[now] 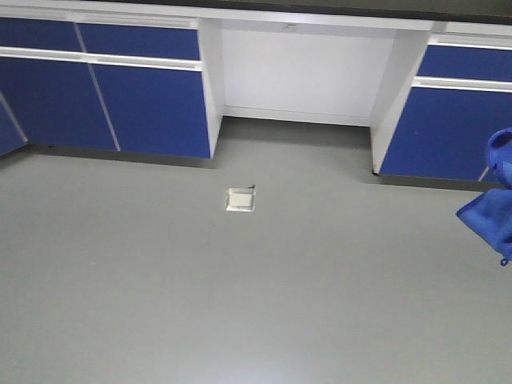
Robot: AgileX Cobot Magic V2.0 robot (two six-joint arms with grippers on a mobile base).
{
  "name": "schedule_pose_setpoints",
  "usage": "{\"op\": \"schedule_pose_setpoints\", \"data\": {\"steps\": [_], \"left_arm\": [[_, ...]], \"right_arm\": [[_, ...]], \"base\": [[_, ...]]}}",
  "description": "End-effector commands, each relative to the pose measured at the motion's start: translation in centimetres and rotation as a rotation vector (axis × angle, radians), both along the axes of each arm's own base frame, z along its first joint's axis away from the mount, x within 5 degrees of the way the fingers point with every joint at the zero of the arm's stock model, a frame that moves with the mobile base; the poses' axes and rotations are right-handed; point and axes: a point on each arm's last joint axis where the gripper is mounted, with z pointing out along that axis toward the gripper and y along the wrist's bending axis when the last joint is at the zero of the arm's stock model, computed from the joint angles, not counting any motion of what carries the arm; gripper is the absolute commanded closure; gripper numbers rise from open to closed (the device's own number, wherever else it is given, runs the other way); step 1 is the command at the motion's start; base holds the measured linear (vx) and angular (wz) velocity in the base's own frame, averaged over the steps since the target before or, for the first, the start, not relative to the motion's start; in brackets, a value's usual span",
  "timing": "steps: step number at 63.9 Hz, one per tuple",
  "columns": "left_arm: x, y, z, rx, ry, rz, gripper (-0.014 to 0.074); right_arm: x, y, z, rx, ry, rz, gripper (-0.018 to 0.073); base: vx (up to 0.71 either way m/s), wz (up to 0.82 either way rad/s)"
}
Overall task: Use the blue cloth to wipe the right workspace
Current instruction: 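Hold the cloth in the right gripper while the base drives to another bench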
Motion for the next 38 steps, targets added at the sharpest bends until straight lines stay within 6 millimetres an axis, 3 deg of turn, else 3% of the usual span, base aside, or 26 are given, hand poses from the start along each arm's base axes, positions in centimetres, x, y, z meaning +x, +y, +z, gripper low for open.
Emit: {"op": "schedule_pose_setpoints", "data": {"steps": [1,38], "left_arm": [[0.07,-0.07,-0.23,-0.008,-0.064,-0.005,0.0602],[0.07,-0.07,-0.23,-0.008,-0.064,-0.005,0.0602]], "right_arm": [[0.17,0.01,1.65,-0.006,-0.107,0.003,0.0564],[0.17,0.01,1.65,-0.006,-0.107,0.003,0.0564]], "base": [[0.15,-0.35],[0.23,-0.2]]}}
